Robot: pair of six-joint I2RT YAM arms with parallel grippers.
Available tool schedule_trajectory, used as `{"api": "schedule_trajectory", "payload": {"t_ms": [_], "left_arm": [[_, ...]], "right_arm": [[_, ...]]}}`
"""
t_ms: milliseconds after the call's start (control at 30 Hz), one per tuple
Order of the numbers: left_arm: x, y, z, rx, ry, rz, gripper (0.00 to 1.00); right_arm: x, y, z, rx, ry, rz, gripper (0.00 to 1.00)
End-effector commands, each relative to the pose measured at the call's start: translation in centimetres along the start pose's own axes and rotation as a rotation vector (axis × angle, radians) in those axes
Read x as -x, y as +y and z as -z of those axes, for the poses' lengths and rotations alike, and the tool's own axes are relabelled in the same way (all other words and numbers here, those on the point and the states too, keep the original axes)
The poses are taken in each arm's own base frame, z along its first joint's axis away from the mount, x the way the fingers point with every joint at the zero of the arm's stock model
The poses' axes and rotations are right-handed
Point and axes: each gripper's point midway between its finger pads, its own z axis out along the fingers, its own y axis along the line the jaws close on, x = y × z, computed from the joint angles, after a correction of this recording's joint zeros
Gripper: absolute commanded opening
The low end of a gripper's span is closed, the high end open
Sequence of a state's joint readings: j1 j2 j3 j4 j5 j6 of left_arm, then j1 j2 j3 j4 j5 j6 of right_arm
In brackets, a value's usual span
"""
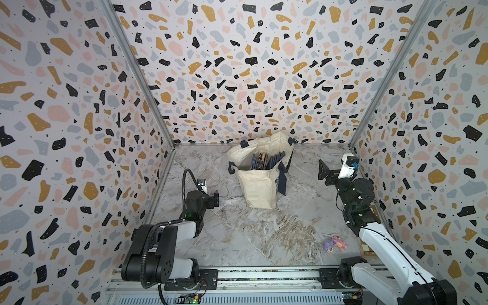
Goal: Take out the books from the canvas bag
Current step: Adjust the canvas bag at the center of the board.
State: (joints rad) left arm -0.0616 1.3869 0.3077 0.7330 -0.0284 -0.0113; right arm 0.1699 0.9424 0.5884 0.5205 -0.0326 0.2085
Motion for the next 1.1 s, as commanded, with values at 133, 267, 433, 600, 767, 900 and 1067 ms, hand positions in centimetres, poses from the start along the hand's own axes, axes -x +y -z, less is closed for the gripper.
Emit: {"api": "schedule_trajectory", "payload": {"t_ms": [133, 267, 433, 600, 767, 900, 1067], "left_arm": [[1.8, 0.1, 0.0, -0.022, -0.053, 0.012, 0.99], [2.5, 0.6, 0.2, 0.001, -0.058, 0.028, 0.99], [8.1, 3.9, 4.2, 0.177, -0.074, 0.205, 0.99], [13.8, 2.7, 9.9, 0.035, -0.265, 0.543, 0.99], [11.1, 3.6, 13.5, 0.076, -0.196, 0.898, 0.99], [9.8, 2.3, 14.0, 0.095, 0.025, 0.909, 0.99], [9.1, 0.9, 15.2, 0.083, 0.121, 0.954, 0.99]], "right_arm": [[-4.5, -2.4, 0.3, 0.052, 0.169, -0.463, 0.99], [-4.0, -2.9, 0.0, 0.005, 0.214, -0.404, 0.99], [-2.9, -3.0, 0.5, 0.021, 0.154, -0.433, 0.99], [-2.4, -2.5, 0.3, 0.071, 0.179, -0.475, 0.99], [-1.4, -2.2, 0.9, 0.076, 0.172, -0.455, 0.99], [-1.8, -1.5, 0.8, 0.060, 0.215, -0.418, 0.99], [-2.4, 0.8, 0.4, 0.042, 0.293, -0.306, 0.99]]}}
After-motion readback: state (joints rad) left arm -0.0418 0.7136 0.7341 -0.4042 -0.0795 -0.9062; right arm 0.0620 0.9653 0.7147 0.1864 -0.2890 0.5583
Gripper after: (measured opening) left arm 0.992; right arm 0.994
